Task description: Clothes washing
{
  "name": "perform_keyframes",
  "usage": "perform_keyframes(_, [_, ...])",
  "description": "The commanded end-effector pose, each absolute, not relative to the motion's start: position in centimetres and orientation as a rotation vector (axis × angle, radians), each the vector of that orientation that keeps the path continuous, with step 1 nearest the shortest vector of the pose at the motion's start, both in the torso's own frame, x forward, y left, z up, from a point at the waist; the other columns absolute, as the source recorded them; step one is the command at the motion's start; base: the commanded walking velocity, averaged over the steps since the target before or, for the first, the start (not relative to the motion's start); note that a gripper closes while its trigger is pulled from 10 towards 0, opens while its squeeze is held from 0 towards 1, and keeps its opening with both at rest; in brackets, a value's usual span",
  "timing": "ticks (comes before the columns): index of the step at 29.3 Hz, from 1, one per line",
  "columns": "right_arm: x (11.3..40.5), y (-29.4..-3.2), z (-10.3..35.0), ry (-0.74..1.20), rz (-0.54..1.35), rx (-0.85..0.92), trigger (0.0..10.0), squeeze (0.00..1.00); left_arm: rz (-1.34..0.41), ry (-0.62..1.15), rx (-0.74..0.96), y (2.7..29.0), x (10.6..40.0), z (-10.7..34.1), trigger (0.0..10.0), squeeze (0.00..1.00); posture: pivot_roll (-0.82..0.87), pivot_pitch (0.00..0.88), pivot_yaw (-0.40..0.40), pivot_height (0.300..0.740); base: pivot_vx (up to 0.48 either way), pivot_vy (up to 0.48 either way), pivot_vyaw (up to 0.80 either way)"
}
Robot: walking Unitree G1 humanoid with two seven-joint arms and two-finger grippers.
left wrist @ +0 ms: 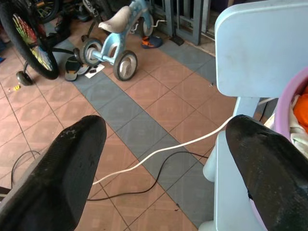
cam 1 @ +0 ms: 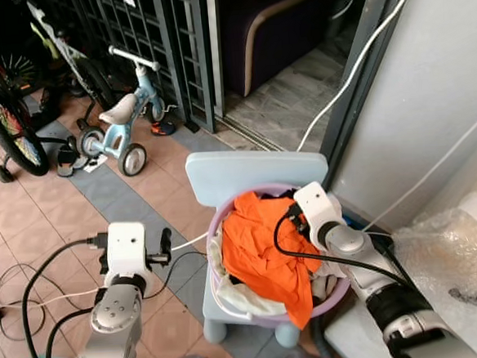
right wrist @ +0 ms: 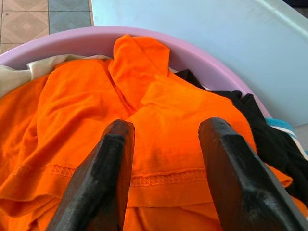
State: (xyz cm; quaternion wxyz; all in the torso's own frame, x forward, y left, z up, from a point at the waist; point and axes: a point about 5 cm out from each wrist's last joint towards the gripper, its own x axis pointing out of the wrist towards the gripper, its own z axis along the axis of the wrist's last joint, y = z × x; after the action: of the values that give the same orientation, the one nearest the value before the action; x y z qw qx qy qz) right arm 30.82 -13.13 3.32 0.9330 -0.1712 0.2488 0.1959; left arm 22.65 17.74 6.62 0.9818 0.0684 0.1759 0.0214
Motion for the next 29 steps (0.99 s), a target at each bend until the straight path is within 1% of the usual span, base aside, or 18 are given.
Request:
perform_keyframes(1, [31.3, -13.1, 3.8, 0.488, 0.417, -0.342, 10.0, 0.00, 0.065, 0.352, 0.157, 18.1, 22.5, 7.0, 10.0, 0.00, 0.09, 0.086, 0.012, 0.740, 0.000, 0.000, 0.00])
perform_keyframes(2, [31.4, -13.0, 3.9, 0.483, 0.428, -0.334, 10.0, 0.00, 0.069, 0.358, 0.162, 18.2, 22.4, 7.0, 10.0, 0.00, 0.09, 0.089, 0.013, 0.740, 0.000, 0.000, 0.00])
perform_keyframes(4, [31.4, -12.2, 3.9, 0.479, 0.511, -0.366, 10.0, 0.00, 0.069, 0.370, 0.168, 18.3, 22.1, 6.9, 10.0, 0.00, 0.09, 0.096, 0.012, 0.740, 0.000, 0.000, 0.00])
perform_keyframes(7, [31.0, -11.8, 3.3, 0.514, 0.560, -0.416, 10.0, 0.00, 0.066, 0.373, 0.171, 18.3, 22.0, 7.0, 10.0, 0.00, 0.10, 0.103, 0.014, 0.740, 0.000, 0.000, 0.00])
perform_keyframes(8, [30.7, -11.9, 2.5, 0.568, 0.589, -0.439, 10.0, 0.00, 0.065, 0.372, 0.173, 18.2, 22.1, 7.1, 10.0, 0.00, 0.10, 0.108, 0.007, 0.740, 0.000, 0.000, 0.00])
perform_keyframes(9, [30.2, -12.1, 1.6, 0.620, 0.619, -0.482, 5.2, 0.00, 0.064, 0.372, 0.173, 18.1, 22.2, 7.1, 10.0, 0.00, 0.10, 0.110, 0.003, 0.740, 0.000, 0.000, 0.00])
perform_keyframes(10, [30.2, -12.1, 1.6, 0.620, 0.619, -0.482, 5.2, 0.00, 0.064, 0.372, 0.173, 18.1, 22.2, 7.1, 10.0, 0.00, 0.10, 0.110, 0.003, 0.740, 0.000, 0.000, 0.00])
perform_keyframes(11, [30.0, -12.4, 1.2, 0.636, 0.638, -0.543, 1.4, 0.00, 0.062, 0.373, 0.171, 18.1, 22.2, 7.1, 10.0, 0.00, 0.09, 0.111, 0.002, 0.740, 0.000, 0.000, 0.00])
perform_keyframes(12, [29.6, -12.8, 0.6, 0.648, 0.685, -0.652, 0.0, 0.00, 0.058, 0.376, 0.166, 18.0, 22.2, 7.1, 10.0, 0.00, 0.09, 0.109, 0.003, 0.740, 0.000, 0.000, 0.00])
perform_keyframes(14, [29.4, -13.1, 0.5, 0.647, 0.730, -0.726, 0.0, 0.00, 0.059, 0.382, 0.156, 17.9, 22.3, 7.1, 10.0, 0.00, 0.08, 0.100, -0.003, 0.740, 0.000, 0.000, 0.00])
perform_keyframes(17, [29.6, -13.6, 0.6, 0.626, 0.748, -0.833, 0.0, 0.00, 0.055, 0.389, 0.145, 17.8, 22.4, 6.9, 10.0, 0.00, 0.07, 0.096, -0.002, 0.740, 0.000, 0.000, 0.00])
perform_keyframes(24, [29.4, -14.1, 0.1, 0.613, 0.747, -0.927, 0.0, 0.00, 0.037, 0.398, 0.132, 17.5, 22.8, 6.7, 10.0, 0.00, 0.05, 0.078, -0.002, 0.740, 0.000, 0.000, 0.00])
perform_keyframes(29, [29.3, -14.5, 0.0, 0.607, 0.748, -0.931, 0.0, 0.00, 0.027, 0.408, 0.125, 17.1, 23.1, 6.3, 10.0, 0.00, 0.04, 0.055, -0.008, 0.740, 0.000, 0.000, 0.00])
